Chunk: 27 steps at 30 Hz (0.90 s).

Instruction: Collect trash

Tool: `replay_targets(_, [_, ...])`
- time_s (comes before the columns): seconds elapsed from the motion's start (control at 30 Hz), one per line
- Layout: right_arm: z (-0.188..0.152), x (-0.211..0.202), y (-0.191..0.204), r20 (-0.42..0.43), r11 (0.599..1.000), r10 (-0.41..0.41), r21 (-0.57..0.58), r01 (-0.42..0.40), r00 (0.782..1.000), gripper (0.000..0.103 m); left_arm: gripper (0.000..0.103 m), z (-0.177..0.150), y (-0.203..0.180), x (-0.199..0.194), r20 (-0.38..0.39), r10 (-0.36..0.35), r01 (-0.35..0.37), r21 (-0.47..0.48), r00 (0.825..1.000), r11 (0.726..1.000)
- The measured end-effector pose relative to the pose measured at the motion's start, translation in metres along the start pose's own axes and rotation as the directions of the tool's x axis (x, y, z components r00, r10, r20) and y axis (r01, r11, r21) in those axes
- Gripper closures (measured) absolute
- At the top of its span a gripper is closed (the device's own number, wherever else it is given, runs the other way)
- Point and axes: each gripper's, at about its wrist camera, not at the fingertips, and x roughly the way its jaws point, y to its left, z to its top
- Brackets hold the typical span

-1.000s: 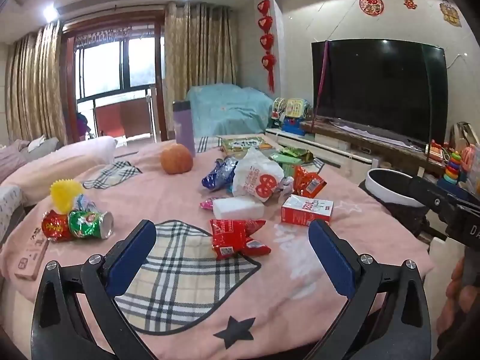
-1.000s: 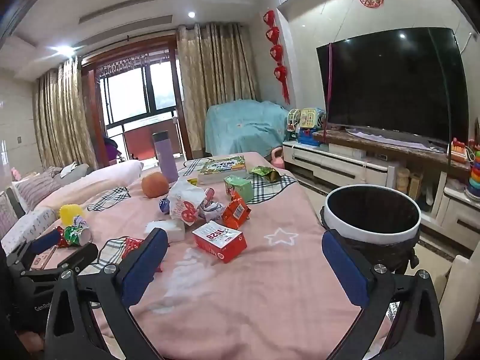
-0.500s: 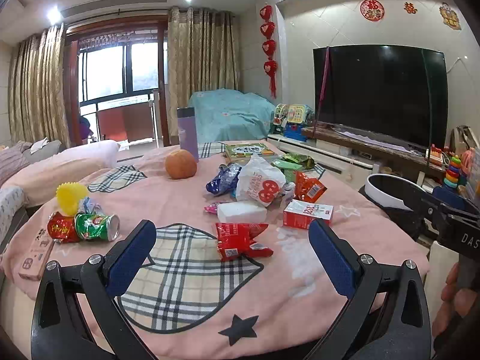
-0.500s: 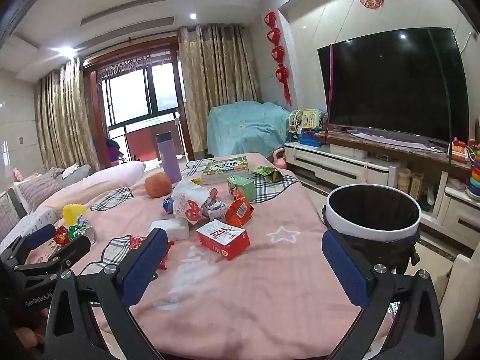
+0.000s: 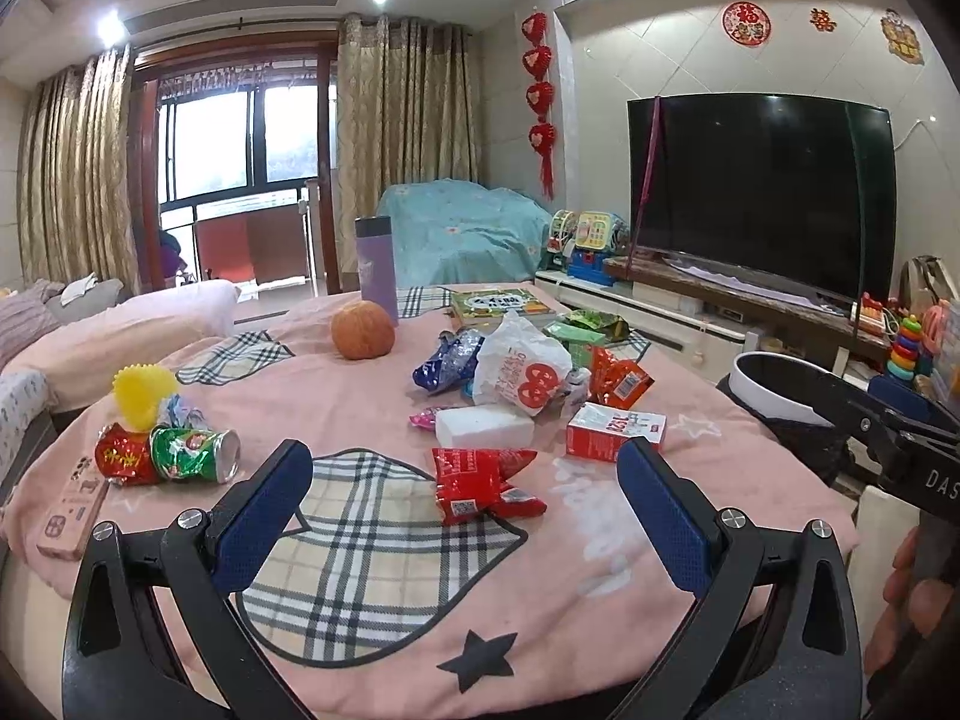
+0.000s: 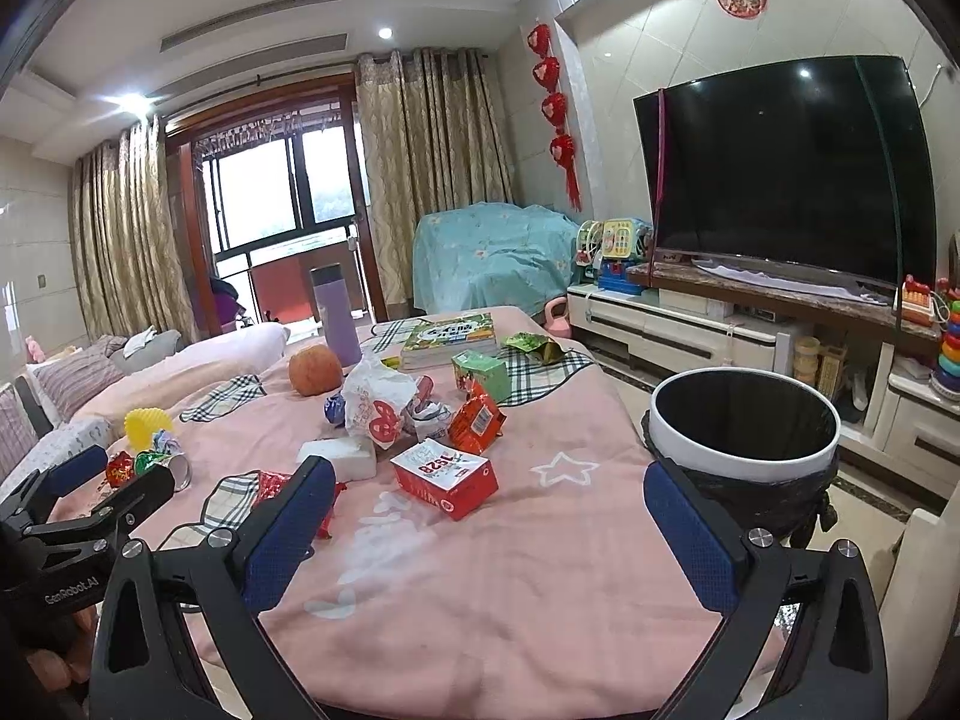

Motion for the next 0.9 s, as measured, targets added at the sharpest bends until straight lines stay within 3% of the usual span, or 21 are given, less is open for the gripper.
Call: replay_targets(0.9, [-0.0017,-0.0003,0.0017,-0.008,1.000,0.007,0.005,-0.007,1.000,0.000,0.000,-0.0008,-0.0005,0.0017,-0.009,-0.021,0.021,0.002,1.000,1.000])
